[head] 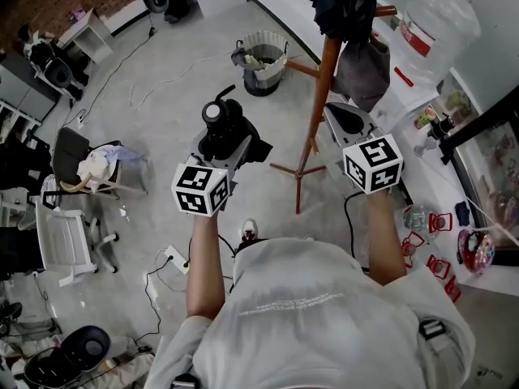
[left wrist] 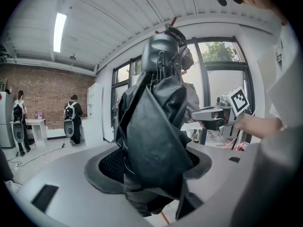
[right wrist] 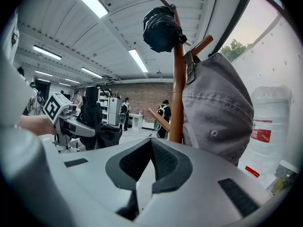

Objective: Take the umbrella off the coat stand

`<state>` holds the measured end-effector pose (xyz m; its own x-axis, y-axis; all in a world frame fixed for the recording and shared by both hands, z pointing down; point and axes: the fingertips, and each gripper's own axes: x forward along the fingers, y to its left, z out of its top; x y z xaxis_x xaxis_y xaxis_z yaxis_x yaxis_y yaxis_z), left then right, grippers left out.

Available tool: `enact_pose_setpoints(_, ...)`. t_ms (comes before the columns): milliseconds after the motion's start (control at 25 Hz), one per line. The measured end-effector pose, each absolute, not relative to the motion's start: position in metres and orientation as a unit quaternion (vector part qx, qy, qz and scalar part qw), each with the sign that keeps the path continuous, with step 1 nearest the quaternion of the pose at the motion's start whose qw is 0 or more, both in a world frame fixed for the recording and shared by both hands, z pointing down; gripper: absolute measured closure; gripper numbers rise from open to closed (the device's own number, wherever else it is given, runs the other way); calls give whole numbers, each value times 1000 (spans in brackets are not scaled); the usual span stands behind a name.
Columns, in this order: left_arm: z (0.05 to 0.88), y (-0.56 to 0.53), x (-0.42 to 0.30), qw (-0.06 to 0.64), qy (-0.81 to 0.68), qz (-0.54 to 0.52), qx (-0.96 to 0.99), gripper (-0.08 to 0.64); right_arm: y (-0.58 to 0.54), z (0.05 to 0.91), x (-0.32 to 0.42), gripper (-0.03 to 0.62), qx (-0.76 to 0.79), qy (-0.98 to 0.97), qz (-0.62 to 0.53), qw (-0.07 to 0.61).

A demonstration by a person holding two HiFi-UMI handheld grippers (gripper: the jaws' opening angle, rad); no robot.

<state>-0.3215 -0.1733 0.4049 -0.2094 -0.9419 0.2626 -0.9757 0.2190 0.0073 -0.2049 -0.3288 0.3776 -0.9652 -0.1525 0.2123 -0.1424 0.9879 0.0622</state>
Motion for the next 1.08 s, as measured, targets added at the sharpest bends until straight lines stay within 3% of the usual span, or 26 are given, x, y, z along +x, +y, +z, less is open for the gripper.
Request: enact_pose_setpoints(1080, 418, -166, -323, 130, -765, 87, 625, 252, -319, 386, -207, 568, 80, -990, -32, 115)
